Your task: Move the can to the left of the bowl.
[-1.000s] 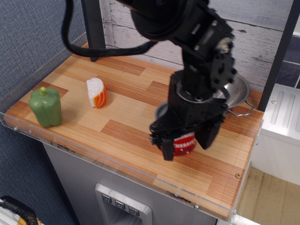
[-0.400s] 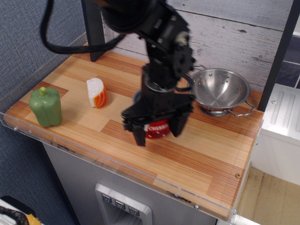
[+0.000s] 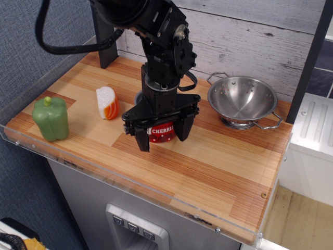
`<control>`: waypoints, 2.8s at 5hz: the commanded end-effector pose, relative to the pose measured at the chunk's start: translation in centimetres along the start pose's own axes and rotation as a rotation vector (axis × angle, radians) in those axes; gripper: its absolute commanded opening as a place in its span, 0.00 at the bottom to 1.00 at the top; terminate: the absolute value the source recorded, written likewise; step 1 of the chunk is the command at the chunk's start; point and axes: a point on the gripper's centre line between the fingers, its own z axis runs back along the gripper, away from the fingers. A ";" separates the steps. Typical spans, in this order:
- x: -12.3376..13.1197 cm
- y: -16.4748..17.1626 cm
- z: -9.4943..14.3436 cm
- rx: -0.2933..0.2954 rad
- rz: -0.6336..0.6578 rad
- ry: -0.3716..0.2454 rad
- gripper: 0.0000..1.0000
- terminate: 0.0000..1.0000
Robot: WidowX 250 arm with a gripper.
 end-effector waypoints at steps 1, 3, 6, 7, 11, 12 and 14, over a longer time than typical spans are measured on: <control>2.8 -1.1 0.5 -0.007 0.006 -0.033 1.00 0.00; 5.0 -1.9 0.1 -0.004 0.015 -0.031 1.00 0.00; 8.5 -2.6 0.4 -0.023 0.052 -0.052 1.00 0.00; 9.4 -2.9 0.1 -0.017 0.049 -0.061 1.00 0.00; 11.3 -2.9 1.7 -0.029 0.051 -0.114 1.00 0.00; 10.7 -2.8 3.2 -0.055 0.036 -0.134 1.00 0.00; 8.0 -3.0 6.2 -0.040 0.012 -0.135 1.00 0.00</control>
